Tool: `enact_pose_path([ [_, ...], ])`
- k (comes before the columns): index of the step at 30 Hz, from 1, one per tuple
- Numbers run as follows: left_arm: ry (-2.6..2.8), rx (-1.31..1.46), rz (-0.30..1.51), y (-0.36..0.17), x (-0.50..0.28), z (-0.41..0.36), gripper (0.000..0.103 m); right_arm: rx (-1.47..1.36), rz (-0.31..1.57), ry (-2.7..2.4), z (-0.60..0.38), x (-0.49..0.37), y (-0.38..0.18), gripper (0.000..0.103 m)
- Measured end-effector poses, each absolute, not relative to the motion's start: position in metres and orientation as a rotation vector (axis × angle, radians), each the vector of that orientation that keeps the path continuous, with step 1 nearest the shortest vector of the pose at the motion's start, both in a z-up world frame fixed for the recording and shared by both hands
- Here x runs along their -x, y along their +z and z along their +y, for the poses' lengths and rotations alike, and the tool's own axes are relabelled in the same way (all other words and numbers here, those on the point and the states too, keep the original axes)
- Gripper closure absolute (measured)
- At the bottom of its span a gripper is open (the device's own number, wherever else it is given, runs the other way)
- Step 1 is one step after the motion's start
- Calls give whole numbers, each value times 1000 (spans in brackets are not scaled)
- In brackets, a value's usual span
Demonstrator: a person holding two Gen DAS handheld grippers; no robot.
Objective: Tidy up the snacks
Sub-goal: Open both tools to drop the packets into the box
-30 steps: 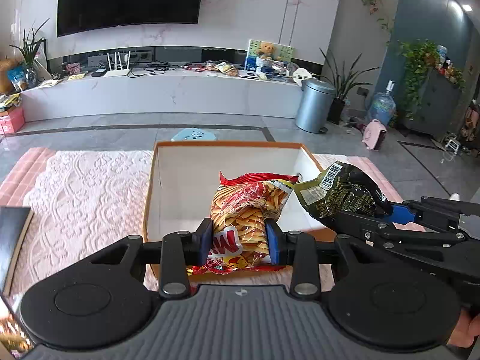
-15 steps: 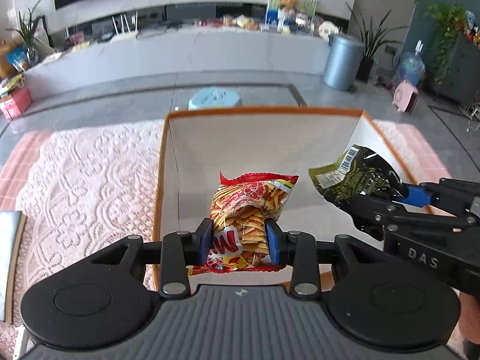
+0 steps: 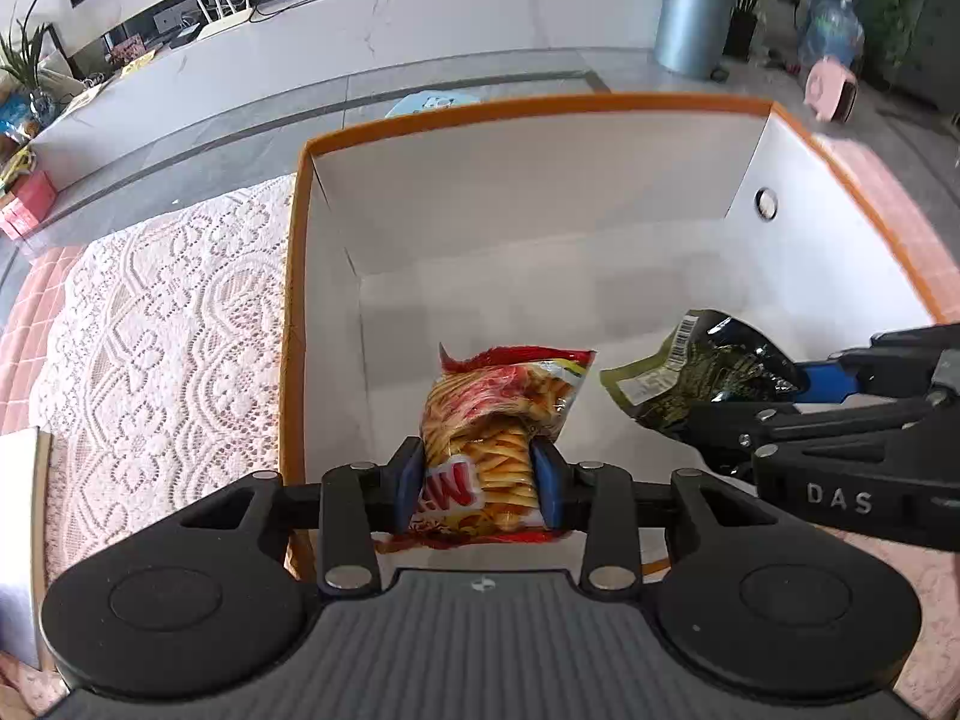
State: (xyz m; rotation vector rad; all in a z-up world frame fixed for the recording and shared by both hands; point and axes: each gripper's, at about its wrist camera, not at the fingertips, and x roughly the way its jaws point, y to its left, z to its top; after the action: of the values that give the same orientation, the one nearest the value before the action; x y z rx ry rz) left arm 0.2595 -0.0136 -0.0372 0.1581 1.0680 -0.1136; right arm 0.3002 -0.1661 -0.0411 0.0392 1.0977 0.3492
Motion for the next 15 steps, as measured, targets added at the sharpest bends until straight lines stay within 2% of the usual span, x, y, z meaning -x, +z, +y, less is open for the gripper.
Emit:
enact_pose_path([
  [6, -120, -198, 1094, -36, -265, -23, 59, -80, 1186, 356, -166, -311, -48, 65],
  [12, -116, -174, 1088, -34, -269, -16, 46, -84, 1209, 350, -166, -309, -49, 63],
  [13, -115, -172, 1084, -34, -270, -15, 42, -78, 1208, 346, -166, -309, -48, 58],
  [15, -112, -184, 1072, -30, -268, -15, 36, -60, 1201, 339, -165, -308, -45, 58],
])
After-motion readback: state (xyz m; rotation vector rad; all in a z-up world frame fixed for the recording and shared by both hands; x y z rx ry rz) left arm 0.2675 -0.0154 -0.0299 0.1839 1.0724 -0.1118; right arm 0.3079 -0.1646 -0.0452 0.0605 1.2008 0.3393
